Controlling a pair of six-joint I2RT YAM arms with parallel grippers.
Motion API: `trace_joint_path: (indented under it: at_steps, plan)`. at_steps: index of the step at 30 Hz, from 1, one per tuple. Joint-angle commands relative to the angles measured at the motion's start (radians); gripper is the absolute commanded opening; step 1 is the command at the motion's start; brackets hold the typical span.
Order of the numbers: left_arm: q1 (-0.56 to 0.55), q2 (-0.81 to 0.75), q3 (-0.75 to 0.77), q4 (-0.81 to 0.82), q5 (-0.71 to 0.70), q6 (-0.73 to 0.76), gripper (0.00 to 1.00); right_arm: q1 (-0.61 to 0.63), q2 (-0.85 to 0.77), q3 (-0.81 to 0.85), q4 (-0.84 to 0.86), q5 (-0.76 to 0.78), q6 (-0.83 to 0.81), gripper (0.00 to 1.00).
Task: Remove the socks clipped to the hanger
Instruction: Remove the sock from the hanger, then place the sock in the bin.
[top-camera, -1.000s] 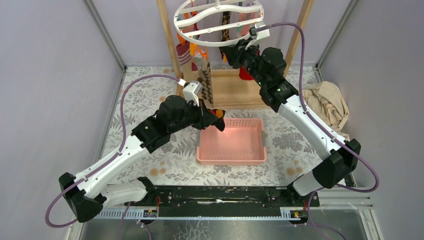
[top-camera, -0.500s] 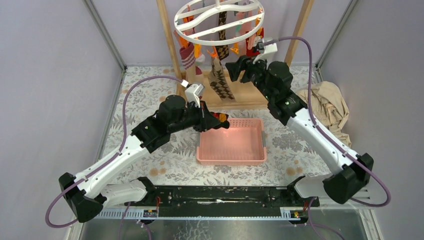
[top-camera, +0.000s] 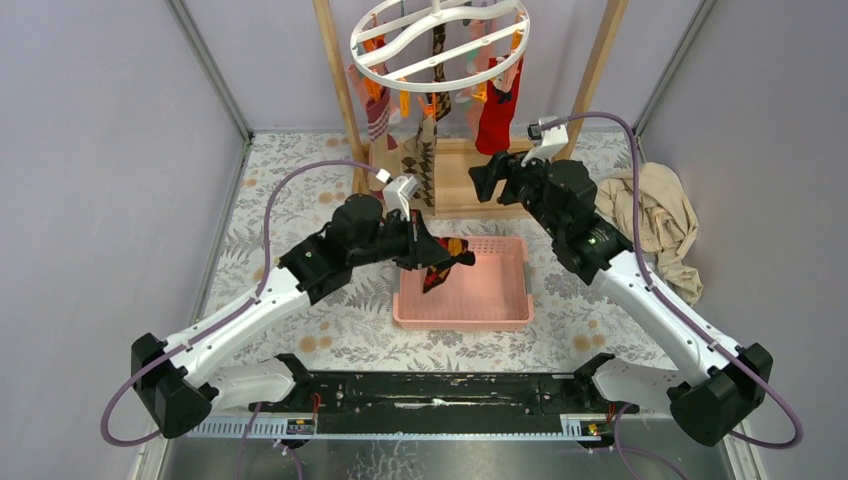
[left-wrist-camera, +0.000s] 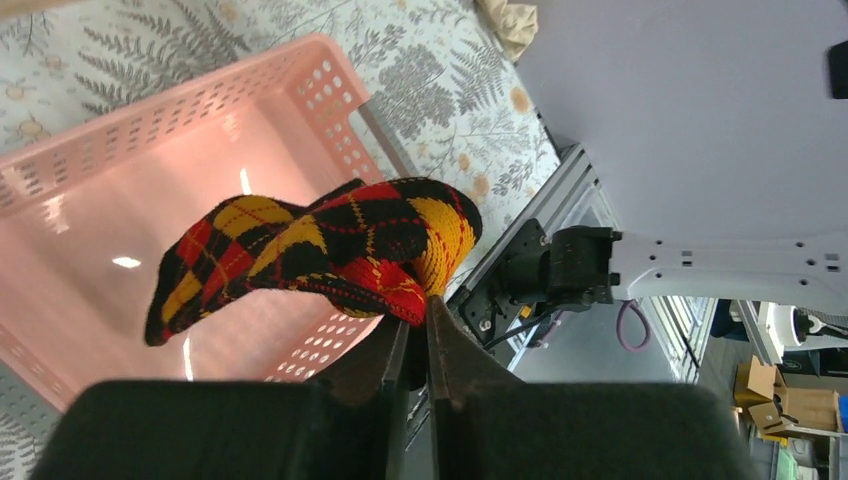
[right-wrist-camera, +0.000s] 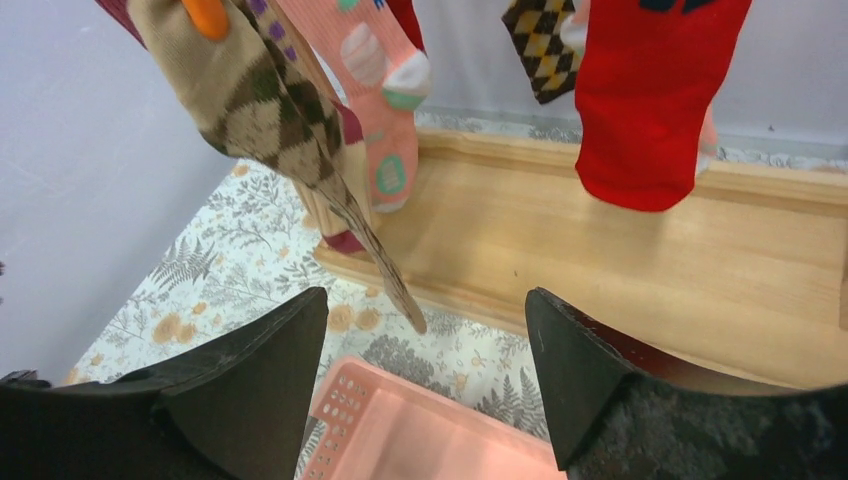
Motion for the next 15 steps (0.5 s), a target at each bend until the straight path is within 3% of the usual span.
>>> trace_joint_path:
  at_steps: [1, 9, 15]
  plan:
    - [0.006, 0.011, -0.076, 0.091, -0.002, -0.021, 0.14, 0.007, -0.046, -0.031, -0.005, 0.029, 0.0, 0.8]
    - [0.005, 0.039, -0.225, 0.094, -0.135, -0.012, 0.24, 0.007, -0.063, -0.099, -0.008, -0.008, 0.015, 0.81]
    - [0.005, 0.047, -0.286, 0.073, -0.204, -0.014, 0.48, 0.007, -0.049, -0.132, 0.005, -0.05, 0.038, 0.81]
